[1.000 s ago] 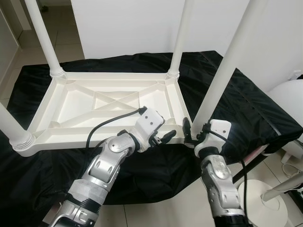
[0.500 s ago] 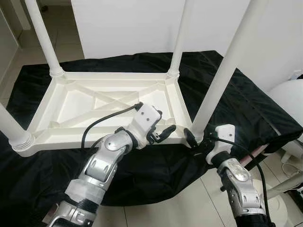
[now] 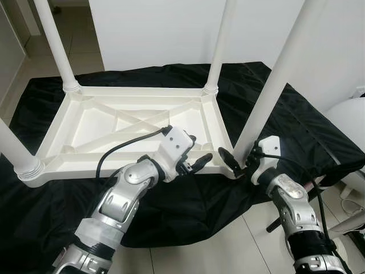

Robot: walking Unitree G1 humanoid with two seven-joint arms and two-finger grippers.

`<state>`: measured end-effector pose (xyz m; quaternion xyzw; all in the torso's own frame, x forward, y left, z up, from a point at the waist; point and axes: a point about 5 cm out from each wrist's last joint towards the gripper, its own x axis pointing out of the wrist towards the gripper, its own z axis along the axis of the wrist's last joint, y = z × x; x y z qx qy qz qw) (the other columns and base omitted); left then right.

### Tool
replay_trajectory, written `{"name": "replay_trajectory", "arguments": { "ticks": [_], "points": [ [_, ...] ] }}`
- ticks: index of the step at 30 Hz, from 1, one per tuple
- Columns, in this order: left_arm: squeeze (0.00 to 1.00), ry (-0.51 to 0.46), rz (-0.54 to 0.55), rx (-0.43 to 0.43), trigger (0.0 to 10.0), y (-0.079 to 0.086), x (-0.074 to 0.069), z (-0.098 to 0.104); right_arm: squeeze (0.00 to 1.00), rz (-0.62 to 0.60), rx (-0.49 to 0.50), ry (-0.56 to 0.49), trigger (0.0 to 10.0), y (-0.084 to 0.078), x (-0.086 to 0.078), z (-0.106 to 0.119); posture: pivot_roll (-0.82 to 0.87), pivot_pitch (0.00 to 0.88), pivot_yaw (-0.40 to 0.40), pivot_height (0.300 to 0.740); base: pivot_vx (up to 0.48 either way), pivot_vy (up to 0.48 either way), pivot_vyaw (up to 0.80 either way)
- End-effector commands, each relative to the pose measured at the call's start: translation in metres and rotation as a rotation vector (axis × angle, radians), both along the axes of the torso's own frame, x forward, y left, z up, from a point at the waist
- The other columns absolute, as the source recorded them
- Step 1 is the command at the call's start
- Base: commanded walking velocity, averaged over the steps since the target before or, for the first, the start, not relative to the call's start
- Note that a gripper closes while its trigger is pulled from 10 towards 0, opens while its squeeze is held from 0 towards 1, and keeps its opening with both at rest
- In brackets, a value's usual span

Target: Building children table

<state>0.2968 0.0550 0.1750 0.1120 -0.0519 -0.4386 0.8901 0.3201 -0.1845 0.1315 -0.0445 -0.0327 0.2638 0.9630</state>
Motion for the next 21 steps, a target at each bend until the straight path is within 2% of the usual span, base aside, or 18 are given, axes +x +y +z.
{"name": "replay_trajectory", "arguments": {
  "ticks": [1, 2, 3, 14, 15, 16, 18, 21],
  "points": [
    [0.0, 0.0, -0.113, 0.031, 10.0, -0.005, -0.006, 0.001, 0.0, 0.043, -0.053, 0.015, 2.7, -0.001, 0.002, -0.003, -0.03, 0.0, -0.014, 0.74, 0.0, 0.0, 0.0],
    [0.0, -0.001, -0.113, 0.031, 10.0, -0.005, -0.006, 0.001, 0.0, 0.057, -0.063, 0.02, 2.7, -0.002, 0.003, -0.004, -0.03, 0.0, -0.014, 0.74, 0.0, 0.0, 0.0],
    [0.0, -0.002, -0.114, 0.031, 10.0, -0.006, -0.006, 0.001, 0.0, 0.07, -0.071, 0.027, 0.0, -0.002, 0.004, -0.005, -0.03, 0.0, -0.016, 0.74, 0.0, 0.0, 0.0],
    [0.0, -0.004, -0.118, 0.03, 10.0, -0.015, -0.008, -0.001, 0.0, 0.081, -0.073, 0.032, 0.0, -0.008, 0.005, -0.009, -0.04, 0.0, -0.025, 0.74, 0.0, 0.0, 0.0],
    [0.0, -0.002, -0.119, 0.026, 10.0, -0.016, -0.009, -0.002, 0.0, 0.063, -0.062, 0.028, 7.8, -0.009, 0.005, -0.009, -0.04, 0.0, -0.026, 0.74, 0.0, 0.0, 0.0],
    [0.0, 0.005, -0.119, 0.02, 10.0, -0.017, -0.009, -0.002, 0.0, 0.044, -0.048, 0.027, 10.0, -0.009, 0.005, -0.009, -0.04, 0.0, -0.028, 0.74, 0.0, 0.0, 0.0],
    [0.0, 0.017, -0.119, 0.012, 10.0, -0.019, -0.01, -0.003, 0.0, 0.016, -0.033, 0.053, 10.0, -0.008, 0.005, -0.012, -0.04, 0.0, -0.028, 0.74, 0.0, 0.0, 0.0],
    [0.0, 0.026, -0.112, 0.01, 10.0, -0.02, -0.008, -0.004, 0.0, -0.037, -0.066, 0.059, 10.0, -0.005, 0.004, -0.016, -0.04, 0.0, -0.03, 0.74, 0.0, 0.0, 0.0]
  ]
}}
